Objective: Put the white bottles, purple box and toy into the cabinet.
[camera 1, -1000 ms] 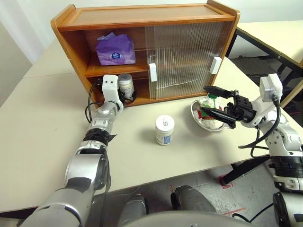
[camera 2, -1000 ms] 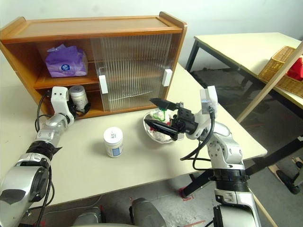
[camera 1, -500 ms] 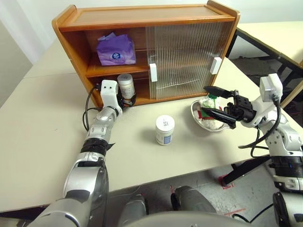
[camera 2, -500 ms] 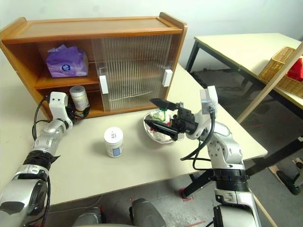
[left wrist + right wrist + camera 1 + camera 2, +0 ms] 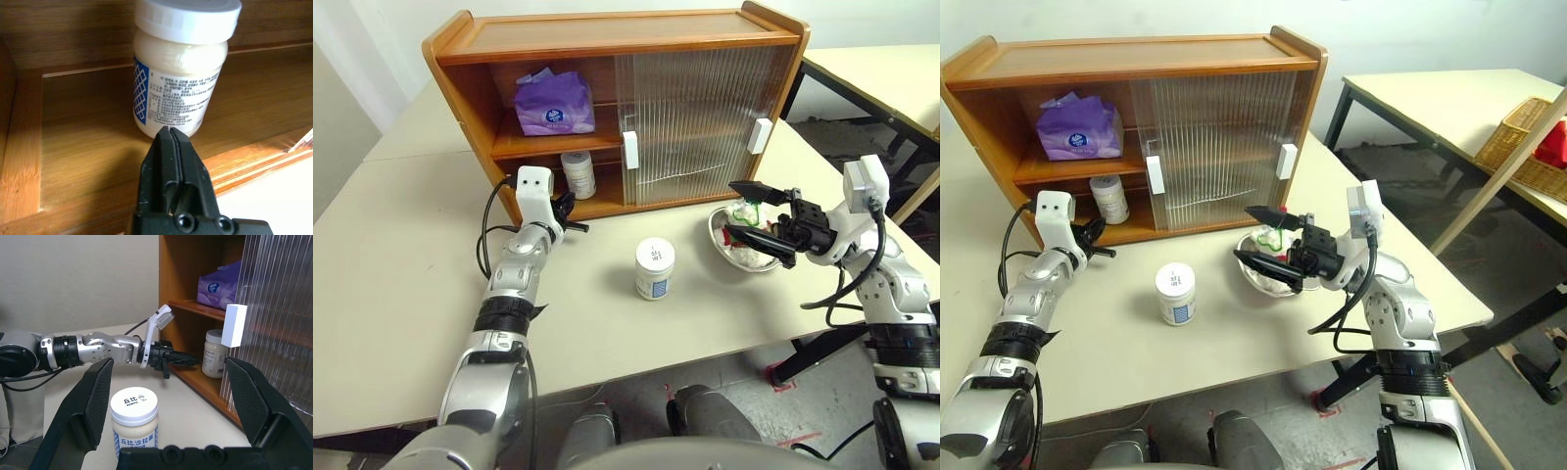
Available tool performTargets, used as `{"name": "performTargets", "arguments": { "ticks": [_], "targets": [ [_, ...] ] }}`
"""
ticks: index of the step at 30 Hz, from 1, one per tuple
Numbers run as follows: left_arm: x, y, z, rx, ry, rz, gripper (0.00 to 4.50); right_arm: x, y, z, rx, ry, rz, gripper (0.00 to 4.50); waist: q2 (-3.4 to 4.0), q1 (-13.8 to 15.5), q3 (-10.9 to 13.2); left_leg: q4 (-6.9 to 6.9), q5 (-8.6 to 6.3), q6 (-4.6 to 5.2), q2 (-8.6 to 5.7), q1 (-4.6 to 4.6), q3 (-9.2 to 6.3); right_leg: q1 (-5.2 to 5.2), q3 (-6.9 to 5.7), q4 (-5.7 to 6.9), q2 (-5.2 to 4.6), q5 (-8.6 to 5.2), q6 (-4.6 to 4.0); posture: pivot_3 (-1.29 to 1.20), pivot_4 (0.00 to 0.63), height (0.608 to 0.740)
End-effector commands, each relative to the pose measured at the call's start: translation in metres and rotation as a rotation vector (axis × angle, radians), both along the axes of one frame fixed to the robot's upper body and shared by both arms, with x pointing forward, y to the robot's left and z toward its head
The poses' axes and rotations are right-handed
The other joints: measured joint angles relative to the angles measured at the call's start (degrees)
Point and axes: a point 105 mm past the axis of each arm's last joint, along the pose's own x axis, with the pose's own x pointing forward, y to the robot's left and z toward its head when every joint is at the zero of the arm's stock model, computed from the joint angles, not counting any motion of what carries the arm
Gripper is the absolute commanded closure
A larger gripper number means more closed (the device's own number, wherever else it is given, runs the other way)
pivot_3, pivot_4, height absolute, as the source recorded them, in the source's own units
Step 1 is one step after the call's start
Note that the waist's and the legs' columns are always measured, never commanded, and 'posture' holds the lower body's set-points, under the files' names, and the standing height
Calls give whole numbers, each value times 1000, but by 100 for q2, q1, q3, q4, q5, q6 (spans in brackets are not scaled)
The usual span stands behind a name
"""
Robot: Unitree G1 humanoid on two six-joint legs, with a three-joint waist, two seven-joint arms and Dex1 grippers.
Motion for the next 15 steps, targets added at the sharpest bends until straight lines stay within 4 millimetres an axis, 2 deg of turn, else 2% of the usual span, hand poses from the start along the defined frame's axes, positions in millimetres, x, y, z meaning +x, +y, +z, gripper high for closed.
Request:
{"name": "performTargets", "arguments": {
  "ticks": [1, 8, 15],
  "targets": [
    [-3, 0, -3, 12, 18, 14, 4473, 0, 1, -3, -3, 5, 1, 0, 0, -2, 0, 0, 0, 0, 0, 0, 0, 0, 0, 0, 0, 0, 0, -242, 0, 740],
    [6, 15, 7, 46, -15, 94, 4473, -1, 1, -2, -2, 6, 0, 0, 0, 1, 0, 0, 0, 0, 1, 1, -7, 0, 4, 0, 0, 1, -2, -245, 6, 740],
    [18, 21, 14, 68, -30, 163, 4473, 0, 1, -2, -5, 6, -5, 0, 0, -4, 0, -2, 0, 0, 1, 1, -15, 0, 8, -1, -4, 1, -2, -249, 5, 740]
  ]
}}
